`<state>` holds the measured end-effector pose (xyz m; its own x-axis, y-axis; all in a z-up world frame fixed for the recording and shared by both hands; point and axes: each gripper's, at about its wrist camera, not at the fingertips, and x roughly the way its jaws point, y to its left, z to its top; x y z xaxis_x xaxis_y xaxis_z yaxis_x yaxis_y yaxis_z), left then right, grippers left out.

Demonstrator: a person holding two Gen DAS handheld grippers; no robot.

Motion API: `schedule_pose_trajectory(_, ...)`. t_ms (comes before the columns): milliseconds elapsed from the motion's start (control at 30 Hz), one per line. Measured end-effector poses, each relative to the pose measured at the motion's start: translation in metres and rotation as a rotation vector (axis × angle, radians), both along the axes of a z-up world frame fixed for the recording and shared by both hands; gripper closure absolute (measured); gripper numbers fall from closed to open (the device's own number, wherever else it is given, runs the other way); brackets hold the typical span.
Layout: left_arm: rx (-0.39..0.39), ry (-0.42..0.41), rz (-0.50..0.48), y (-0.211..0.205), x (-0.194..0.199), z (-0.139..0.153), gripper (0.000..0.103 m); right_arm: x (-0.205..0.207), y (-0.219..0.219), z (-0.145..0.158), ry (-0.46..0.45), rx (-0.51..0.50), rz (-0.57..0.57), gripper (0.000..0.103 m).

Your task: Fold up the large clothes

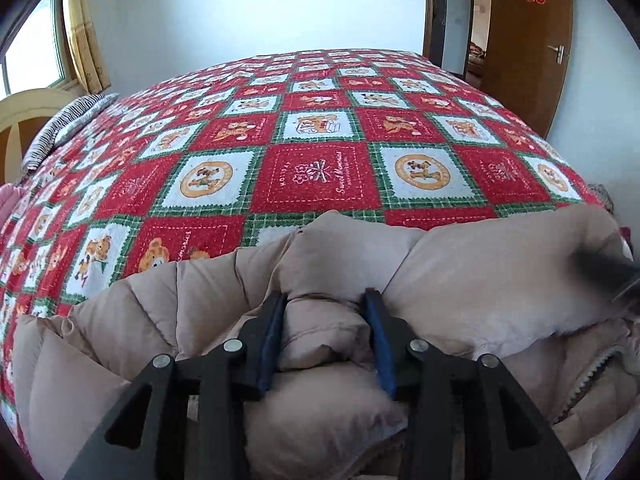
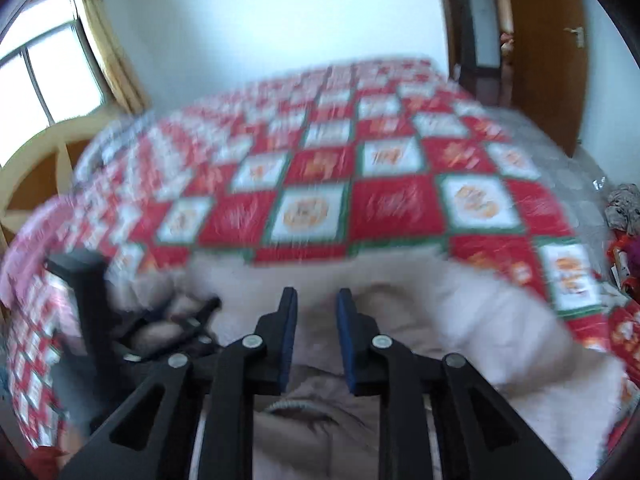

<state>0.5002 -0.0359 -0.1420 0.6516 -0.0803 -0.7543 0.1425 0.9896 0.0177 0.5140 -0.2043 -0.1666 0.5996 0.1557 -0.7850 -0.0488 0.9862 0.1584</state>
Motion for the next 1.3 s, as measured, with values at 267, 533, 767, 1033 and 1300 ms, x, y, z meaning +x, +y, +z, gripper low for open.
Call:
schedule_pose_trajectory(267,-0.147,0.042,-0.049,0.013,0.001,0.015,0.059,-0.013,-0.012,-0.032,-0.006,0.063,0.034,0.091)
schedule_pose_trajectory(533,-0.288,-0.009,-0.189,-0.024,0.001,0.077,0.06,-0.013,-0.011,-0.032,-0.014,0.072,0.033,0.091)
schedule_pose_trajectory(767,-0.228,0.13,-0.12,-0.041,0.006,0.004,0.061,-0.013,-0.015,-0.034,-0.02,0.106,0.032,0.091)
schedule_pose_trajectory(1033,-0.206,0.079,-0.109,-0.045,0.008,-0.007,0.06,-0.019,0.006,-0.02,-0.038,-0.051,0.049,0.091)
schedule_pose_trajectory(1300,-0.249,0.077,-0.114,-0.04,0.01,-0.008,0.061,-0.033,-0.019,-0.001,-0.088,-0.033,-0.032,0.091)
